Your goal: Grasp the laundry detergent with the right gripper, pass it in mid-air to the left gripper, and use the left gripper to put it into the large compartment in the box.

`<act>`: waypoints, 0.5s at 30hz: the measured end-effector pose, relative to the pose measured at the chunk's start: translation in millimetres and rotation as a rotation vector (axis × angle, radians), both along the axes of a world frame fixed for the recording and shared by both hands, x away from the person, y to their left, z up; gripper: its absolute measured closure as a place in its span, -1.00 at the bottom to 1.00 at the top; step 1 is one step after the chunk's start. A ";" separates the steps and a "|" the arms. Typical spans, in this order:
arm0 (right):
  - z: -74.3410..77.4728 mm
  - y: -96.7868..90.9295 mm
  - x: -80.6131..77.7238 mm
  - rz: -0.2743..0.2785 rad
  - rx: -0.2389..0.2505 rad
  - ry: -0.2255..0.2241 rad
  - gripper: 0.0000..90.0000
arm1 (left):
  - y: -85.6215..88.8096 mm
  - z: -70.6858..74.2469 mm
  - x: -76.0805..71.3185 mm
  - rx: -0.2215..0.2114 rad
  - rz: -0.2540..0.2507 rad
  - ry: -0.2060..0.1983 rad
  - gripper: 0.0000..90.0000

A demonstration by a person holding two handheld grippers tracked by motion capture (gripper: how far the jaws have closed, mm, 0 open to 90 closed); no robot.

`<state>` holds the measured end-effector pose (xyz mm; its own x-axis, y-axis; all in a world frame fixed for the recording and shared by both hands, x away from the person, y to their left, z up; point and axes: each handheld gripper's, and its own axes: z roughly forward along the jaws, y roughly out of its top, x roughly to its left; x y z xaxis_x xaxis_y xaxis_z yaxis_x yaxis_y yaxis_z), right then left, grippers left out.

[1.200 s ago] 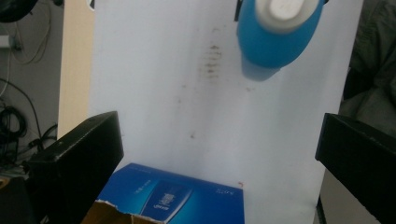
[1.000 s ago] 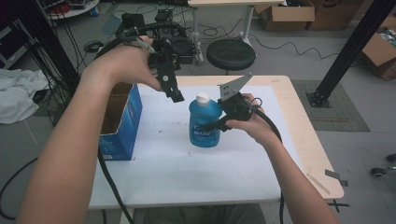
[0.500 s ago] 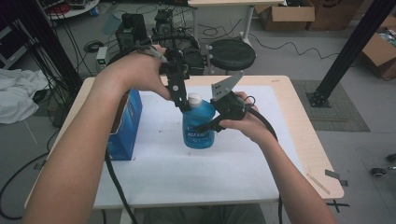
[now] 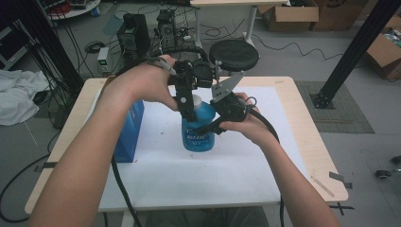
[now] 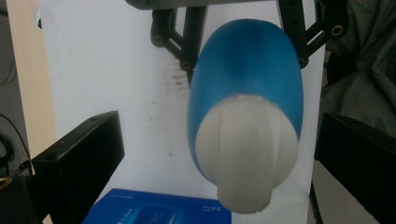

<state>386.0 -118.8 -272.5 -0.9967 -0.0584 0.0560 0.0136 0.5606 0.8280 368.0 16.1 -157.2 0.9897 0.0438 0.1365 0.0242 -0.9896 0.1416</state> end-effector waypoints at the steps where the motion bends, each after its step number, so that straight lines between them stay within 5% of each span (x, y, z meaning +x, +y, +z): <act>1: 0.3 0.3 -0.2 0.002 0.000 -0.002 0.01 | 0.4 -1.1 0.0 -0.005 -0.001 -0.001 -0.95; 15: 1.3 0.8 -0.2 -0.005 -0.007 0.001 0.01 | 6.0 -11.6 1.4 -0.026 -0.003 0.008 -0.76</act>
<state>385.7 -118.0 -271.3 -0.9970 -0.0527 0.0571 0.0173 0.5664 0.8239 369.3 22.2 -168.7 0.9909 0.0442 0.1275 0.0224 -0.9857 0.1673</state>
